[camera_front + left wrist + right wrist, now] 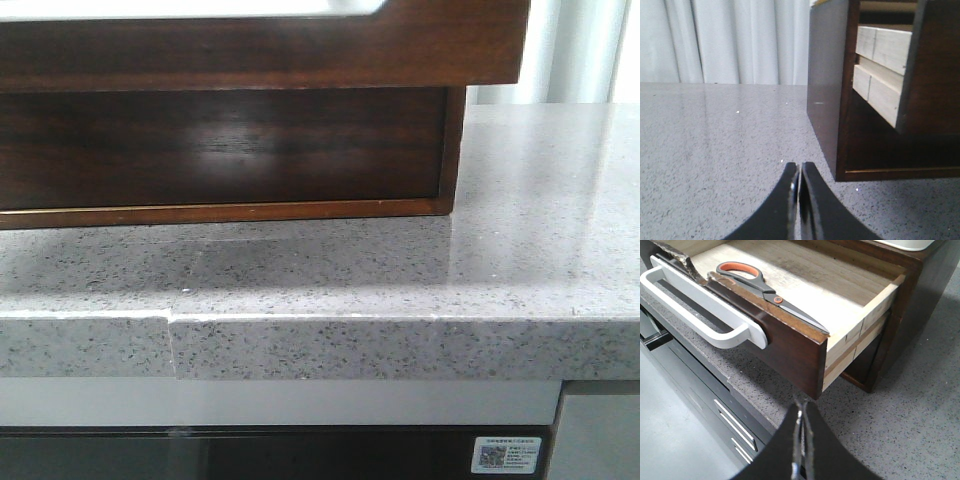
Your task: Put scissors in drawer with both arms
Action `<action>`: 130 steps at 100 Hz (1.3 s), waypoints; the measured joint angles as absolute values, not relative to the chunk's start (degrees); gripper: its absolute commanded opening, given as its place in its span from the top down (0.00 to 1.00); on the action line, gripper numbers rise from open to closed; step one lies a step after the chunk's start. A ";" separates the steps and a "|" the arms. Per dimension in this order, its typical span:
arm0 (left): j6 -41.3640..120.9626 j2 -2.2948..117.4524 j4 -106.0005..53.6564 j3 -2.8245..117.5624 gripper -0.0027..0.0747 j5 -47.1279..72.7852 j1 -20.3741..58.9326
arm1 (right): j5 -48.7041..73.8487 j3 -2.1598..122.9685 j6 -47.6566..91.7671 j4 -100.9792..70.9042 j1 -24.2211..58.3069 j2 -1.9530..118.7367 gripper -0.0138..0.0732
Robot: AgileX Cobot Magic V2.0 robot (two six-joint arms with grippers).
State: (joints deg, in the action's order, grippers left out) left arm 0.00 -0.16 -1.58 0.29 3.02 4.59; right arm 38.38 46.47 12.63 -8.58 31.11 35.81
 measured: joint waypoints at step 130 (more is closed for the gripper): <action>-0.67 -0.16 -1.58 0.29 0.99 4.15 4.33 | 1.32 6.83 12.63 -7.99 1.48 3.51 0.92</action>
State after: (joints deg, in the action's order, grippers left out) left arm -0.67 -0.16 -1.58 0.29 4.15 4.33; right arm 1.32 6.83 12.63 -7.99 1.48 3.51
